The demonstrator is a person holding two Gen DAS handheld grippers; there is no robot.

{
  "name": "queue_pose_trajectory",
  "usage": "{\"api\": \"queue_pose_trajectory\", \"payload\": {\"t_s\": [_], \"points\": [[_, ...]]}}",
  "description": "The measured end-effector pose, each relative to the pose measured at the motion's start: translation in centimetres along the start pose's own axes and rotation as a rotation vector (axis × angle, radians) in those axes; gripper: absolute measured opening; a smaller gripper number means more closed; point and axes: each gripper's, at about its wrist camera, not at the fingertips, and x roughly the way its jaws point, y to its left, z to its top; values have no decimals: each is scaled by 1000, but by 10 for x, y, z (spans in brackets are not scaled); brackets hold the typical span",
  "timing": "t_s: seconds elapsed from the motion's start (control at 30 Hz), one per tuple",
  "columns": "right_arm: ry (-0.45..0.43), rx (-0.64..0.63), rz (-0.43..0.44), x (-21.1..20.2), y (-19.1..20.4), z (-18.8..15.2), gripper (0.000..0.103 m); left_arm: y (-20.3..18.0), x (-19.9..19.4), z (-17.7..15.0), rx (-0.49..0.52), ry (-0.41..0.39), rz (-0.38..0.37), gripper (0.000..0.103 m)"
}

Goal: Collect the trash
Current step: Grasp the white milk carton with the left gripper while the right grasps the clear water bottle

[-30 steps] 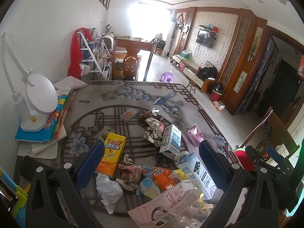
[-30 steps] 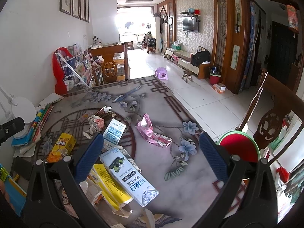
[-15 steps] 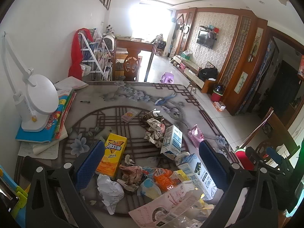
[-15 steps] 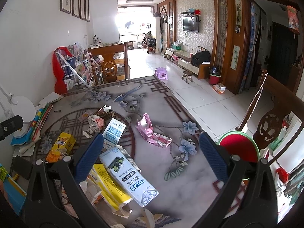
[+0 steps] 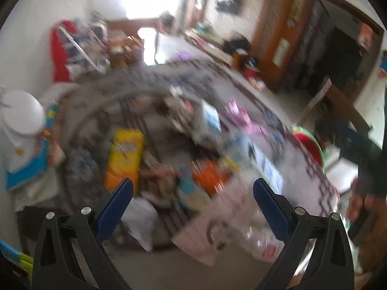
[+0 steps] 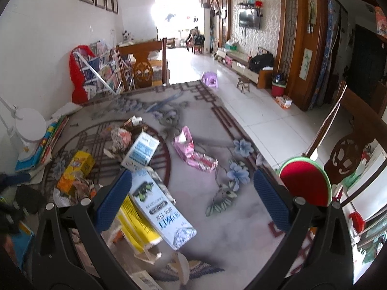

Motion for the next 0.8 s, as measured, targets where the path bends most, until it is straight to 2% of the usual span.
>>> {"api": "queue_pose_trajectory", "payload": {"t_s": [0.03,0.07,0.13,0.23,0.27,0.33,0.37,0.47,0.5,0.53,0.63,0.7,0.8], "points": [[17,0,5,2,-2,-3,99,-3,9,-6,7,31,-19,94],[-29,5,20,4,0,-6,99,-5,17,-11,10,53,-39,94],[29,-10,57,8,0,-12,99,-12,36,-21,24,103,-66,88],[78,-86,79,12,5,-20,99,-21,61,-33,47,163,-90,84],[103,-79,105,13,6,-24,99,-23,68,-37,46,181,-98,81],[164,-121,152,15,12,-36,99,-24,74,-40,38,196,-100,61],[193,-126,177,15,13,-40,99,-24,74,-41,36,187,-105,61],[298,-155,270,21,21,-58,99,-21,71,-38,30,175,-120,50],[329,-167,298,23,25,-64,99,-18,66,-36,27,156,-117,38],[357,-182,312,25,27,-68,99,-15,61,-33,20,143,-115,34],[455,-234,417,25,48,-87,99,-1,49,-24,-38,95,-123,30],[495,-278,456,28,63,-99,99,5,38,-18,-63,53,-118,30],[557,-348,470,34,83,-119,99,8,26,-9,-81,7,-123,30]]}}
